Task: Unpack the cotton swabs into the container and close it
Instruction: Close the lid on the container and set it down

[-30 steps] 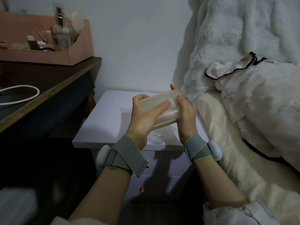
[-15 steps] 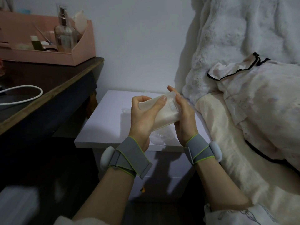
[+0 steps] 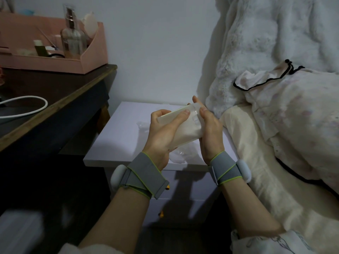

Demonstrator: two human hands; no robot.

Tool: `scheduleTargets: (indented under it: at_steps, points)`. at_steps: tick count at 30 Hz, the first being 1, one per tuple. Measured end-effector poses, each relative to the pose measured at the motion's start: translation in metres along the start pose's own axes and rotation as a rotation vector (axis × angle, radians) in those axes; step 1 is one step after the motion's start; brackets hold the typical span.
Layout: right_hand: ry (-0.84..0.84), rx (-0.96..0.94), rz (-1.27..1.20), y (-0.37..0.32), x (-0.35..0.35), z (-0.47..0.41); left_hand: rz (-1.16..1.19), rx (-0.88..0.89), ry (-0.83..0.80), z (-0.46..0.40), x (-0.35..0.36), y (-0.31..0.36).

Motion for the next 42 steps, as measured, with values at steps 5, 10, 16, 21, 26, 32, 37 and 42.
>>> scheduleTargets:
  at_steps: [5,10,16,21,26,32,37,42]
  points:
    - [0.004,-0.022,0.062,0.0,0.0,-0.001,-0.032,0.02,0.003,-0.001,-0.002,0.001]
    - [-0.012,0.008,0.027,0.004,-0.001,-0.003,-0.042,0.019,-0.011,-0.003,-0.002,0.002]
    - [-0.123,0.11,0.061,0.01,0.005,-0.002,-0.081,0.07,0.027,-0.004,-0.006,-0.001]
    - [-0.001,0.12,0.047,0.011,-0.002,-0.005,-0.107,0.119,0.018,-0.001,-0.001,-0.002]
    - [0.058,0.159,0.038,0.015,-0.007,-0.005,-0.026,0.024,-0.038,-0.003,0.003,-0.008]
    - [0.117,0.13,0.043,0.014,-0.012,-0.005,-0.049,0.015,-0.028,-0.003,0.004,-0.01]
    - [0.123,0.118,0.031,0.014,-0.011,-0.004,-0.051,0.024,-0.018,-0.004,0.003,-0.008]
    - [0.116,0.106,0.052,0.012,-0.01,-0.003,-0.062,0.032,-0.025,-0.005,0.002,-0.008]
Point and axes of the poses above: each hand's wrist, its own z-axis away from the middle knuckle, its own x-axis out of the palm, y = z × x, the point moved 7 cm from there along -z, towards the middle knuckle, and after that the axes turned 9 degrees about y, right-handed, at the moved point
